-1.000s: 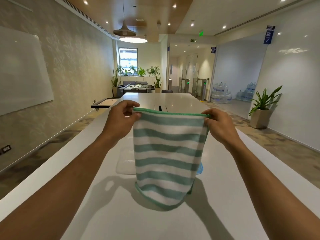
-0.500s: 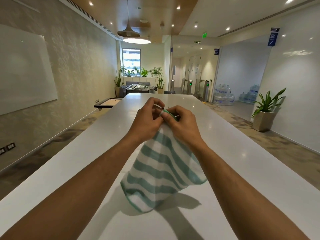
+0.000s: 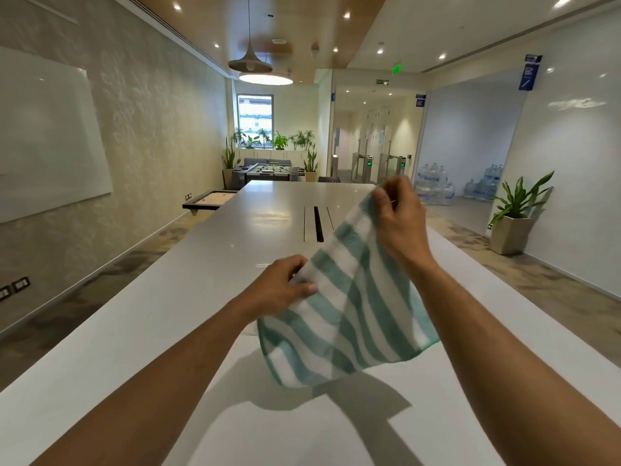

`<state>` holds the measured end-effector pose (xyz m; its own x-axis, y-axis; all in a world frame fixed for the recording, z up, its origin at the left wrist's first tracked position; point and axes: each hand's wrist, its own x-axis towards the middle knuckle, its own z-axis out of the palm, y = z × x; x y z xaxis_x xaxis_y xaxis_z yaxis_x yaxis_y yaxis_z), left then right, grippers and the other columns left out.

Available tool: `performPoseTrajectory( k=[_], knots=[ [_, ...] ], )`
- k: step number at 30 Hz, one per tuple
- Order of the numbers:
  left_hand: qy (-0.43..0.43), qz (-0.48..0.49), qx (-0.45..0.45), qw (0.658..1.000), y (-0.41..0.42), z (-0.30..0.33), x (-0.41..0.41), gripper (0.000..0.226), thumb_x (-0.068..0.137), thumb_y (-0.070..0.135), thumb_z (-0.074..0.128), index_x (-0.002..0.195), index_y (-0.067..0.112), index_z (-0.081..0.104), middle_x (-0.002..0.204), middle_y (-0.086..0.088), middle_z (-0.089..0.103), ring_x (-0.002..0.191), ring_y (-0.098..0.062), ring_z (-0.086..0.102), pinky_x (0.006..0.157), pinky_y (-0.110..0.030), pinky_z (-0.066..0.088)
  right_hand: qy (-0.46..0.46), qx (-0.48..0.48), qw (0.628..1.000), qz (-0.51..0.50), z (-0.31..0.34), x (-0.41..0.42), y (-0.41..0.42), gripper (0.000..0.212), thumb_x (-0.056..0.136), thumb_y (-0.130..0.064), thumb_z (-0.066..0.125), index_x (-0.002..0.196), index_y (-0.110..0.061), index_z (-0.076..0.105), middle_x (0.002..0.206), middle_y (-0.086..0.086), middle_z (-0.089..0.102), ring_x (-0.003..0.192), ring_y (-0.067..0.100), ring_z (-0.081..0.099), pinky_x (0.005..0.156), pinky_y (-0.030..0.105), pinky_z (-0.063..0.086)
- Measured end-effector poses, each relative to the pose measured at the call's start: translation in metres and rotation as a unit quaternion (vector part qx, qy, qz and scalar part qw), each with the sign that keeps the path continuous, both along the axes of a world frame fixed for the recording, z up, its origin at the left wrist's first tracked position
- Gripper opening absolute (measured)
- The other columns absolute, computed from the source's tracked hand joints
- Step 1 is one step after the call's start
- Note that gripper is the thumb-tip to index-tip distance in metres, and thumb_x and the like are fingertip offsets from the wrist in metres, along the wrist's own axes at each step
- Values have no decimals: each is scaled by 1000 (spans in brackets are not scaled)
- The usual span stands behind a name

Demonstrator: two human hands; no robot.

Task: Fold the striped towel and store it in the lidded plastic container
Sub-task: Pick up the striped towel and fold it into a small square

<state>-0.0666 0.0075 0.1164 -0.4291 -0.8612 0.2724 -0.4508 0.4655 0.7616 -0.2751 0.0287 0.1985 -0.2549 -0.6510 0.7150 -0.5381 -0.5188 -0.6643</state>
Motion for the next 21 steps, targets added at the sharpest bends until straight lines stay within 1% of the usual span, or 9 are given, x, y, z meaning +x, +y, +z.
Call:
performPoseTrajectory(
  k=[3,5,7,9,12,14,16,18,21],
  knots=[
    [-36,15,20,999,-4,-24,16,19,90,30,65,102,16,62,97,-2,66,90,-21,64,78,-33,54,-22,5,1000,-20,5,-24,-1,7,100,-27,47,96,-21,50,85,-9,53,78,3,51,68,17,39],
    [-33,28,11,999,-7,-35,26,16,89,25,66,96,11,64,91,-6,66,84,-23,64,75,-37,54,-40,16,999,-30,2,-39,-2,7,100,-28,47,97,-22,50,87,-9,54,79,4,52,69,18,40],
    [-8,49,3,999,-10,-39,37,11,88,20,68,90,9,65,84,-5,66,79,-21,63,73,-38,53,-62,25,997,-41,-3,-53,-3,8,100,-29,48,99,-21,51,89,-8,55,80,6,53,70,20,41],
    [36,64,5,997,-14,-40,47,7,86,17,71,87,11,67,80,-3,66,76,-18,62,71,-34,50,-83,28,995,-53,-9,-66,-3,10,100,-28,49,99,-19,52,91,-4,56,81,9,54,73,24,43],
    [129,83,17,988,-20,-35,59,10,82,14,75,86,9,66,80,-5,65,73,-15,60,66,-28,49,-136,30,987,-74,-17,-81,-3,11,99,-28,51,100,-17,53,93,-1,57,86,15,54,78,28,45],
    [202,92,40,974,-22,-33,64,11,82,10,75,87,8,65,80,-8,64,73,-18,62,63,-26,52,-185,39,979,-73,-21,-88,-3,10,98,-28,53,99,-17,54,88,-5,56,84,13,53,75,26,46],
    [257,94,55,960,-23,-31,67,10,80,8,75,86,8,66,79,-8,67,73,-19,66,60,-23,55,-205,53,975,-70,-25,-91,-3,9,98,-28,53,98,-19,54,86,-7,55,79,9,52,72,24,45],
    [293,90,57,950,-24,-28,70,9,78,9,75,84,13,69,76,-2,71,73,-15,68,61,-22,56,-213,57,973,-72,-27,-94,-1,9,98,-28,54,97,-20,54,86,-7,55,79,9,52,73,25,46],
    [358,86,56,928,-27,-20,75,4,79,16,73,82,17,70,77,1,71,75,-12,68,63,-22,57,-230,65,970,-51,-28,-95,3,9,98,-27,54,94,-19,54,86,-4,54,85,16,52,76,30,48]
  ],
)
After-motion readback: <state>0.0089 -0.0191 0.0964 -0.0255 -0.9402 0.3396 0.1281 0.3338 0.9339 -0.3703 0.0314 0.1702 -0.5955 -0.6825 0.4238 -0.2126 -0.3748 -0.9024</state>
